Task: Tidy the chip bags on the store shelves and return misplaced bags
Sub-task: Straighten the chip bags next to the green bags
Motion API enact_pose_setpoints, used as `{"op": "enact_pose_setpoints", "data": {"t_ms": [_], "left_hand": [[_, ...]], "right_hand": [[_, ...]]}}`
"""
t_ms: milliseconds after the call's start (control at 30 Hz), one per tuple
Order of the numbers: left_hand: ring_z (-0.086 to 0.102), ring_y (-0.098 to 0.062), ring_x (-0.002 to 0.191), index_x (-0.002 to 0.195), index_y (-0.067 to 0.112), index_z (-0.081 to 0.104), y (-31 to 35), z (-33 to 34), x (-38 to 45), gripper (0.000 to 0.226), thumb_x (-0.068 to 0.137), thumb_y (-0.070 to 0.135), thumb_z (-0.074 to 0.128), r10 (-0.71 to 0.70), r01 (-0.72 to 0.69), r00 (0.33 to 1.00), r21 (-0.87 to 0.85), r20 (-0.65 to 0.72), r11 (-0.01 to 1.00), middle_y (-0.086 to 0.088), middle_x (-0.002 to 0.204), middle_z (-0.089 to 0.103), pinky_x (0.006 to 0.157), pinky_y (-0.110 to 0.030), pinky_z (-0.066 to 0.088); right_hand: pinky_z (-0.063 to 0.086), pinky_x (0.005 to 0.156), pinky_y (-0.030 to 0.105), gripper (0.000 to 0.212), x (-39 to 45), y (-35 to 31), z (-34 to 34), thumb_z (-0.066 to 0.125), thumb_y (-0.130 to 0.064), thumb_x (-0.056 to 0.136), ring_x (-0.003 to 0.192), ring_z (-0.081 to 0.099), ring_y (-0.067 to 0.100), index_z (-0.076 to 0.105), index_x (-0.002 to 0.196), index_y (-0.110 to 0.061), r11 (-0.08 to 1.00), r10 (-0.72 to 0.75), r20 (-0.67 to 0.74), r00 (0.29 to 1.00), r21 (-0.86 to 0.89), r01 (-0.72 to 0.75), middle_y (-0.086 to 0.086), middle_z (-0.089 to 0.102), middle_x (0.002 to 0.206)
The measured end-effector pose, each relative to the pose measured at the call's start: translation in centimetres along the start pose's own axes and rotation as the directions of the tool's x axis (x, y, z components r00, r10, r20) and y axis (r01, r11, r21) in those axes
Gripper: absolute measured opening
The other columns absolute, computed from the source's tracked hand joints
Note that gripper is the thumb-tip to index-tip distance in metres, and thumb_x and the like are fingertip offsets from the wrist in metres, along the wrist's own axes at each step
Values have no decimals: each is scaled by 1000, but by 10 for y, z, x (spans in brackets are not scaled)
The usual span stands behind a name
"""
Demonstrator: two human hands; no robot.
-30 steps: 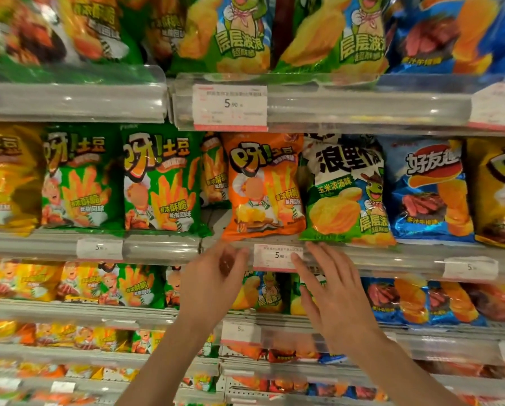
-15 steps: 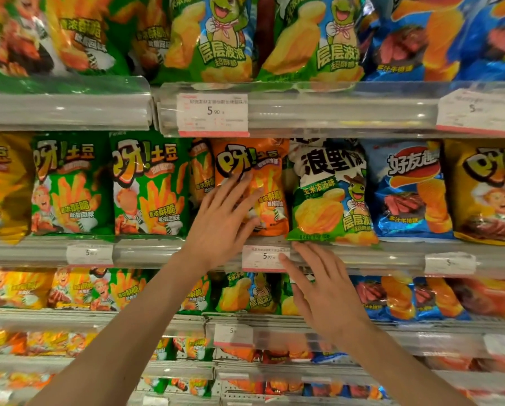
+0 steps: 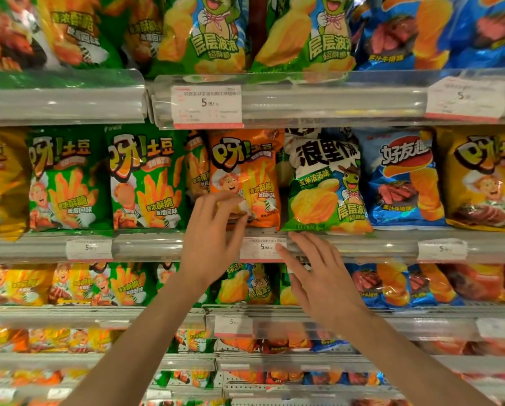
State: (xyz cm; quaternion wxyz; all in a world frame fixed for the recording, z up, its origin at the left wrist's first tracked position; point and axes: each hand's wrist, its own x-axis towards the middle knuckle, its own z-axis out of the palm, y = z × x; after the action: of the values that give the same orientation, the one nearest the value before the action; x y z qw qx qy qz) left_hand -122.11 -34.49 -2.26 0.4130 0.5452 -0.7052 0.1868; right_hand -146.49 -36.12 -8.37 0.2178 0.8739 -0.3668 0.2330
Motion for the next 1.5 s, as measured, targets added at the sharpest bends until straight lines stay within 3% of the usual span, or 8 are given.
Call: {"op": "enact_pose_setpoints", "data": {"t_ms": [133,200,400,567,700,833,1067,1500], "left_hand": [[55,-3,57,80,20,67,28,-4,-45,36,102,44,51,-358,381,924,-293,131,877,10,63,61,55,-21,44],[51,-5,44,66,17,64,42,4,-63,48,102,46,51,-476,547,837,-366,271,753,2,50,58,50,-19,38],[70,-7,63,89,10,78,80,21,-56,47,98,51,57,-648,881,416,-460,638,112,-4,82,81,59,-19,53],[69,-16,76,93,9,80,87,30,-45,38,95,44,66,-655,824,338,-548,676,-140,-7,94,82,73,-30,52],[69,-18,76,89,5,80,89,30,-45,39,93,42,68,-669,813,324,-559,669,-165,-11,90,81,79,-35,53],[70,-19,76,86,7,79,88,30,-44,37,93,42,69,-672,808,333,-567,662,-158,-13,89,81,81,-38,53],[68,-16,66,83,6,78,88,31,-42,38,94,41,68,-679,812,336,-565,653,-142,-13,83,80,70,-31,52],[68,-14,64,89,7,80,85,31,-42,39,96,42,64,-683,827,344,-552,644,-105,-8,77,79,65,-28,52]], "right_hand": [[38,114,55,55,1,-2,-1,47,-29,95,141,39,35,48,149,-17,1000,3,7,1000,3,-3,16,44,152],[38,114,54,54,1,-2,-4,43,-29,95,140,41,35,48,148,-17,1000,4,9,1000,11,-4,16,45,152],[47,104,51,40,0,9,-21,52,-23,97,129,52,33,59,135,-14,984,10,-90,996,178,6,14,54,143],[46,100,50,38,18,39,-49,63,-27,95,122,53,36,63,129,-9,952,245,-288,926,252,-174,19,54,134],[33,115,58,71,47,57,-61,54,-58,97,143,31,44,36,155,-20,834,498,-71,864,310,-456,24,28,158],[27,120,60,97,64,61,-57,61,-68,85,153,15,43,7,160,-40,677,563,223,795,426,-599,16,3,169],[26,120,59,92,62,51,-41,61,-64,87,152,15,38,17,161,-31,703,576,68,814,467,-536,17,10,167],[25,120,57,89,67,48,-28,49,-66,95,153,16,40,10,163,-23,799,527,28,849,324,-506,23,9,167]]}}
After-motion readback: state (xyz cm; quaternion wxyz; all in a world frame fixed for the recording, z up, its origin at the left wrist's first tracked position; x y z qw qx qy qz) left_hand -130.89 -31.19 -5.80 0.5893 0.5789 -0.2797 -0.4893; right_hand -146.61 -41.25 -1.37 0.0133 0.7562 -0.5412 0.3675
